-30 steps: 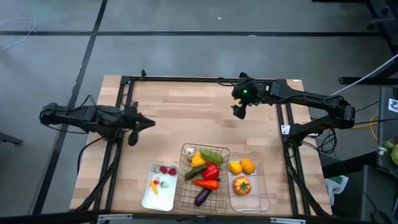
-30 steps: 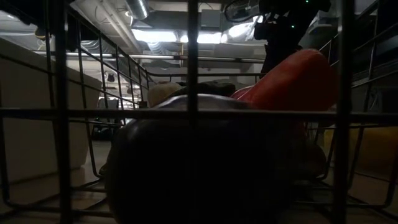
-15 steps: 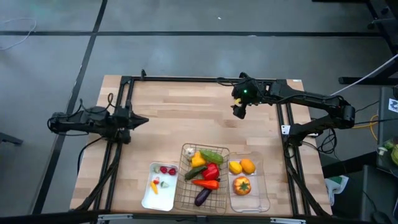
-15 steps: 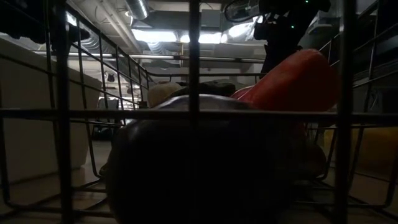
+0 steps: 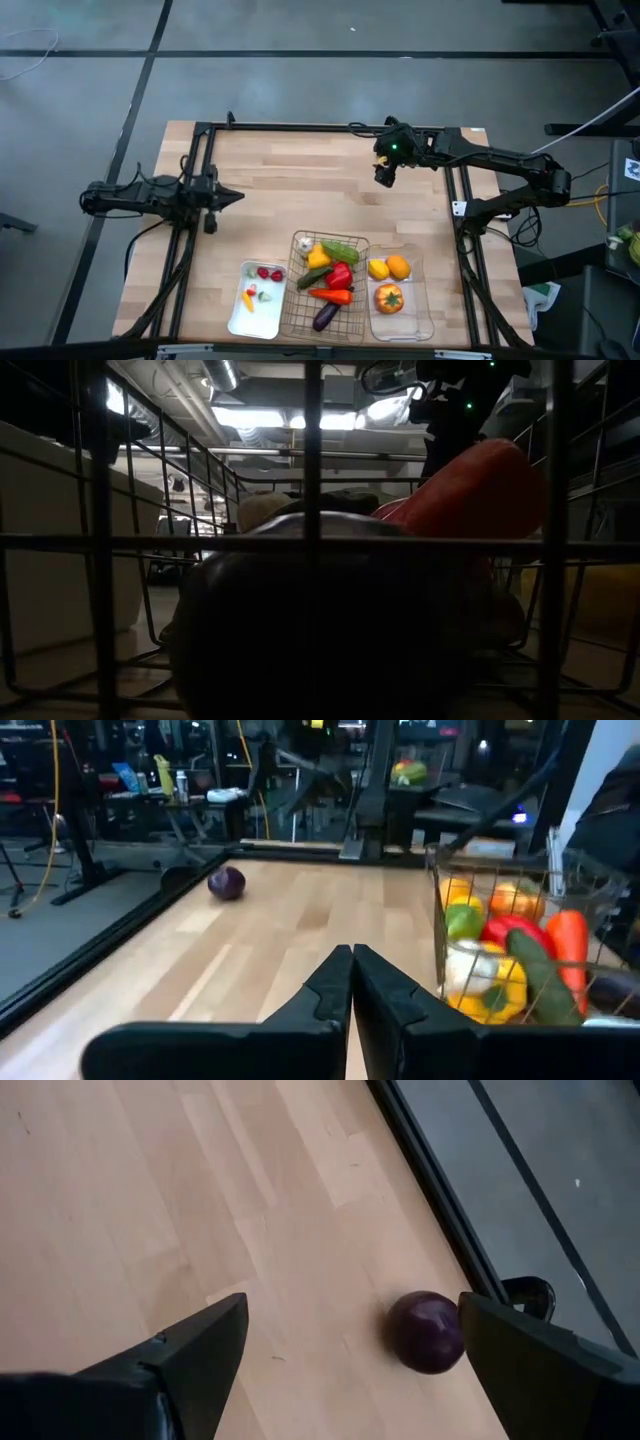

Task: Sort produce into baskets
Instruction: Put the plum into the wire basket

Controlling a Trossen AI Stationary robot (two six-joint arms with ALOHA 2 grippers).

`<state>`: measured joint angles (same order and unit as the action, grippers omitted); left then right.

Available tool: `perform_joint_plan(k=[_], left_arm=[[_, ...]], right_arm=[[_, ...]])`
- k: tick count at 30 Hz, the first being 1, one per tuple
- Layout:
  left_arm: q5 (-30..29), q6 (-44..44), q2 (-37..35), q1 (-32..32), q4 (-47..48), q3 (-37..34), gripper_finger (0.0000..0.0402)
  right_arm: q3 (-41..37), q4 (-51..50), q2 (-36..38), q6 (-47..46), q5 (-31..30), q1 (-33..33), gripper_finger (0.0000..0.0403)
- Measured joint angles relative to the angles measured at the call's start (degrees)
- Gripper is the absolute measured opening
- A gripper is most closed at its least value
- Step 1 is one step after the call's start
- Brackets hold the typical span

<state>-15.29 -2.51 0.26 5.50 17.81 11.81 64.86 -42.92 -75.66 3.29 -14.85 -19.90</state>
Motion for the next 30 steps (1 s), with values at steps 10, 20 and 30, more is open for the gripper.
perform_joint_plan(k=[10, 20, 30], left_arm=[[0.0, 1.1, 0.1, 0.0, -7.6, -7.4, 0.0009], [0.2, 2.7, 0.0, 0.0, -8.7, -7.7, 0.0010], [0.1, 1.2, 0.0, 0.0, -8.6, -7.7, 0.0012]], right_arm=[[0.0, 0.0, 0.0, 0.0, 0.0, 0.0, 0.0356], [0.0, -0.1, 0.0, 0.0, 0.4, 0.0, 0.0356], [0.0, -0.1, 0.0, 0.0, 0.4, 0.0, 0.0356]])
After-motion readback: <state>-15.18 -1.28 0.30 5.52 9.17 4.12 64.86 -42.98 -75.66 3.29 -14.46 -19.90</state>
